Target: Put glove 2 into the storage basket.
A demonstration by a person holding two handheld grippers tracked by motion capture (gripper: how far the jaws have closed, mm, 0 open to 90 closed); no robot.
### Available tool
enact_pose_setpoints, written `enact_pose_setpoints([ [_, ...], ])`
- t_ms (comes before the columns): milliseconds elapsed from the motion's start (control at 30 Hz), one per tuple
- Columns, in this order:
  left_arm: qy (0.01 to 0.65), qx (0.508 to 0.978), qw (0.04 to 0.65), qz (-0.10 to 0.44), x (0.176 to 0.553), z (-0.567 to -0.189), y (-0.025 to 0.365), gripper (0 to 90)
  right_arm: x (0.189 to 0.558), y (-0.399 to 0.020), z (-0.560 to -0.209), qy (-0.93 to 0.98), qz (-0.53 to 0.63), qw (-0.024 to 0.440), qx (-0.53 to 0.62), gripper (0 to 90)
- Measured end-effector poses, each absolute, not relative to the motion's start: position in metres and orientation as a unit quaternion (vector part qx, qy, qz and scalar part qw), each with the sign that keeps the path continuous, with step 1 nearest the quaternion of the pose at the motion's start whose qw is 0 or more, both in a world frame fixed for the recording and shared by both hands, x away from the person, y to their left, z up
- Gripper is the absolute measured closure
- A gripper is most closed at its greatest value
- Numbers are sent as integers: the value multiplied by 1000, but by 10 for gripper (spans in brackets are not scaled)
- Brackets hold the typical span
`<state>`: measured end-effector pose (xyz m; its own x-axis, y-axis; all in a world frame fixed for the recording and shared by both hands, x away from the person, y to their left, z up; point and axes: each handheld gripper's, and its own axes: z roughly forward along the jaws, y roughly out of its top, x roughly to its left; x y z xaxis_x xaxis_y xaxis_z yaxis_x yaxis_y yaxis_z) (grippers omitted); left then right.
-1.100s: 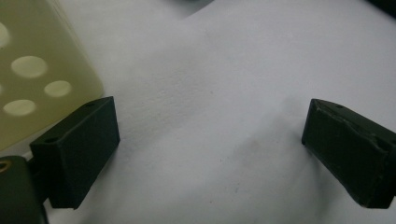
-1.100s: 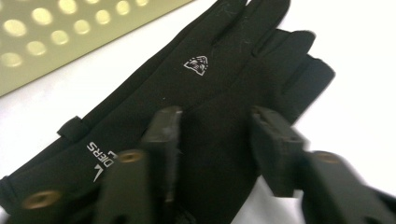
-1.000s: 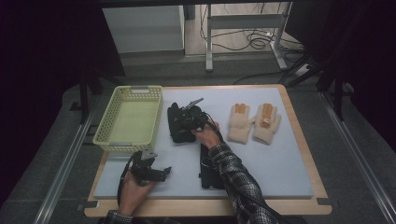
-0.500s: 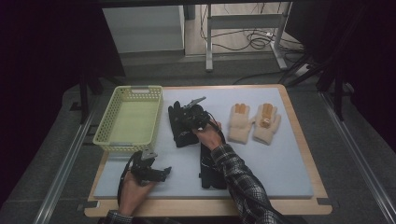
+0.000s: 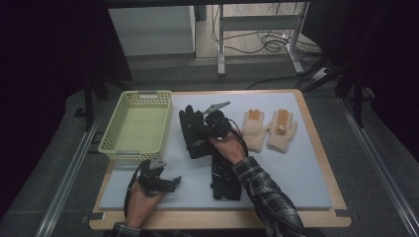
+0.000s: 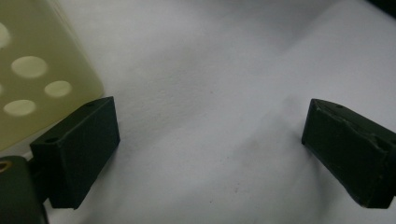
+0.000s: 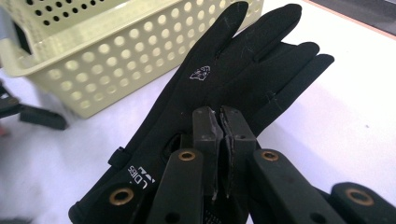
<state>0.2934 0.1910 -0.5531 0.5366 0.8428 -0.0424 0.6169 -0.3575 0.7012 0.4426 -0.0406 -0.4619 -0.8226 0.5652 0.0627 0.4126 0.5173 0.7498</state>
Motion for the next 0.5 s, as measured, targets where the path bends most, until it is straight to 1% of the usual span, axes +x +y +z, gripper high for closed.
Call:
enact_pose_setpoints([
  [400, 452, 807, 342, 165, 294, -553, 191, 46, 402, -83, -451, 857, 418, 83, 290, 843],
  [500, 452, 807, 342, 165, 294, -553, 191, 46, 391, -95, -450, 854, 417, 87, 298, 843],
])
